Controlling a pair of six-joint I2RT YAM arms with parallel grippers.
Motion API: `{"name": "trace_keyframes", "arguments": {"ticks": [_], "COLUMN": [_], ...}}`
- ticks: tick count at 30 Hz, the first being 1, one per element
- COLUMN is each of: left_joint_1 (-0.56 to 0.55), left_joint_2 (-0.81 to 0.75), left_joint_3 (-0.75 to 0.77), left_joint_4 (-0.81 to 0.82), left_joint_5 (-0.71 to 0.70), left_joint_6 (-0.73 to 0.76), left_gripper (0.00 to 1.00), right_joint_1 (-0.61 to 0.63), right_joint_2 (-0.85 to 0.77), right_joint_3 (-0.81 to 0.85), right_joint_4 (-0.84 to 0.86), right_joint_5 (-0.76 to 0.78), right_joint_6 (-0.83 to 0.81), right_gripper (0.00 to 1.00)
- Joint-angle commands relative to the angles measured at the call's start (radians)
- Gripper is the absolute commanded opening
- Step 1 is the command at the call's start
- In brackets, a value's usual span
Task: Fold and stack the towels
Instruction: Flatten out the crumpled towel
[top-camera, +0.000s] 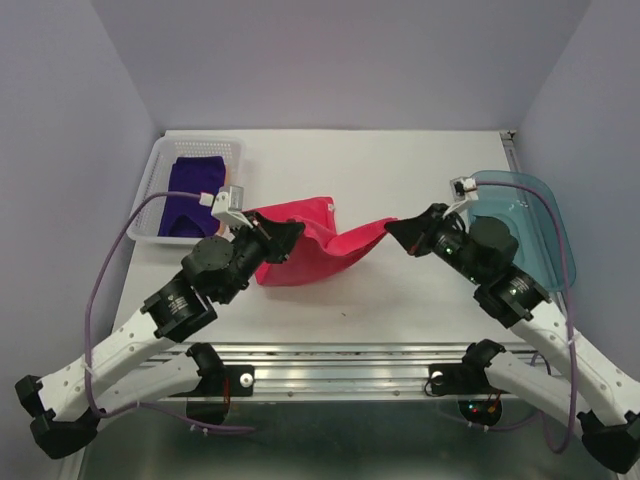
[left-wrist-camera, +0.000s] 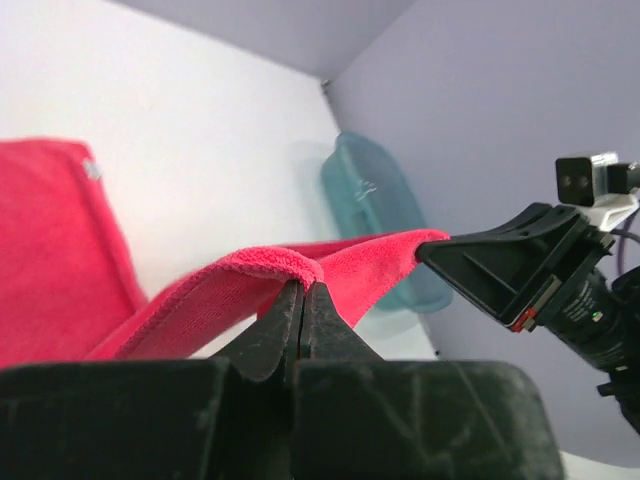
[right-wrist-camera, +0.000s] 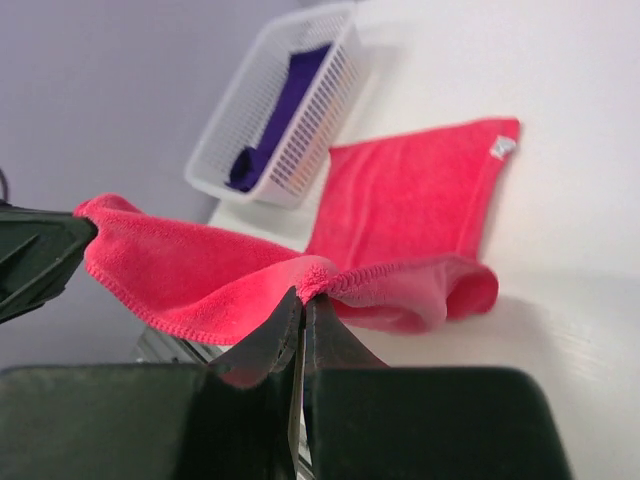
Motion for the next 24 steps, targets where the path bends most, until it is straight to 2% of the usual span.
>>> {"name": "trace_keyframes", "arguments": {"ticks": [1,5,9,14,15,17,24], "left_joint_1": [-0.005,-0.003,-0.005,-0.003,-0.003,-0.005,-0.005], "left_joint_2": [0.007,0.044,0.087,0.153,0.159,0.175,0.222], "left_joint_3": [0.135,0.308,0.472,0.698,0.725,0.797,0.940], "left_joint_4": [0.083,0.086,0.068,0.026,0.023,0.020,0.008], "left_joint_5": [0.042,0.139,0.168,0.297,0.355,0.386,0.523], "left_joint_6": [0.109,0.204,0.264,0.315,0.322,0.324,0.299], "left_gripper": [0.00,0.00,0.00,0.00,0.00,0.00,0.00], "right_joint_1": [0.007,0.006,0.006,0.006,0.007,0.007,0.007], "right_joint_2": [-0.095,-0.109,-0.077,0.028,0.043,0.068,0.118], "right_joint_3": [0.136,0.235,0.357,0.615,0.658,0.771,1.004], "right_joint_4": [0.015,-0.018,-0.036,-0.087,-0.096,-0.122,-0.162], "right_joint_5": [0.006,-0.006,-0.023,-0.022,-0.029,-0.069,-0.170], "right_joint_6": [-0.027,-0.051,-0.080,-0.148,-0.155,-0.159,-0.148], "right_gripper": [0.01,0.01,0.01,0.01,0.01,0.01,0.01]}}
